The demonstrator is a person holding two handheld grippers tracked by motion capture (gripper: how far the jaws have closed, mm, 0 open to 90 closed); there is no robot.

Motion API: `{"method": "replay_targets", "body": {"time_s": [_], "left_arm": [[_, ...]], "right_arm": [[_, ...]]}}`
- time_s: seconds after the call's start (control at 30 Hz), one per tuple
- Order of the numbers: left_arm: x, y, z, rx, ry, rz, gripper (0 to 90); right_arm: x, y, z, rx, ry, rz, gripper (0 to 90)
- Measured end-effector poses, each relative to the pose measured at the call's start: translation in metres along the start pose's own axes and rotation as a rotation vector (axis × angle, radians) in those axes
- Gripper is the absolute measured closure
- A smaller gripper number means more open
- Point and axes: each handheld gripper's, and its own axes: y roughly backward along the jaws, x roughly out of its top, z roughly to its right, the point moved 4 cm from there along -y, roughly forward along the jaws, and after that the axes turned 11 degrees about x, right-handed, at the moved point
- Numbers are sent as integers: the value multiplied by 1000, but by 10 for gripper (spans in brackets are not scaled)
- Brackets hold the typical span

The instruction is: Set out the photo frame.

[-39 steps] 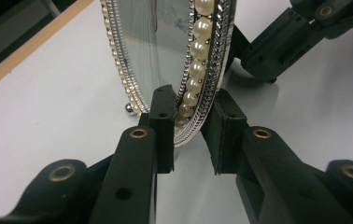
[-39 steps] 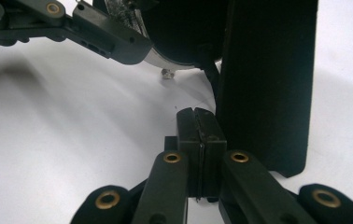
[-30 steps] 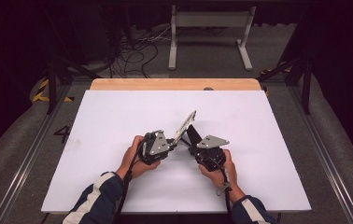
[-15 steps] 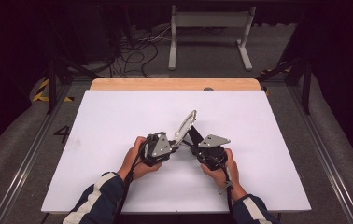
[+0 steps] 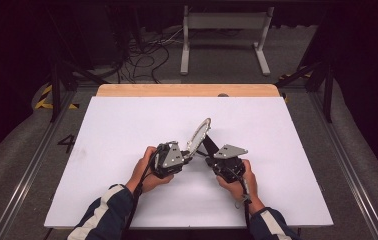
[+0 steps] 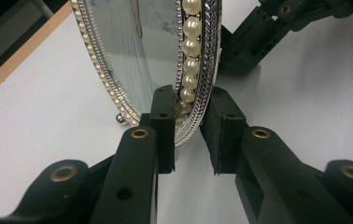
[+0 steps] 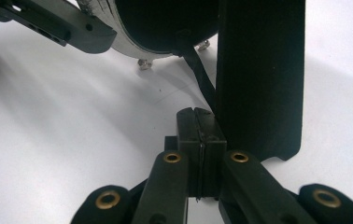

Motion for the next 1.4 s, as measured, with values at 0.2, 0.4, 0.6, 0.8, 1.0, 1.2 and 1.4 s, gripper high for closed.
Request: {"method": "replay_targets", "body": {"time_s": [0.2,0.4,0.6,0.8,1.0,1.2,1.4], "left_arm": [[2,-3,0,-11,-7,7,746],[2,-5,0,-31,24,16,739],[-4,-13,0,3,35,-27,635],[-6,-16,-2,31,51,-8,543],[-4,-11,1,-26,60,59,691],[-4,-10,1,-25,45,52,718],[-3,-7,3,-18,21,45,738]], "right_arm": [[-3,2,3,-9,-4,10,900],[-5,3,9,-12,-26,12,900],[-5,3,6,-27,-37,45,900],[-5,1,6,-36,-35,41,900],[-6,0,7,-32,-42,37,900],[-6,4,5,-56,-32,64,900],[-5,3,4,-61,-29,73,900]]}}
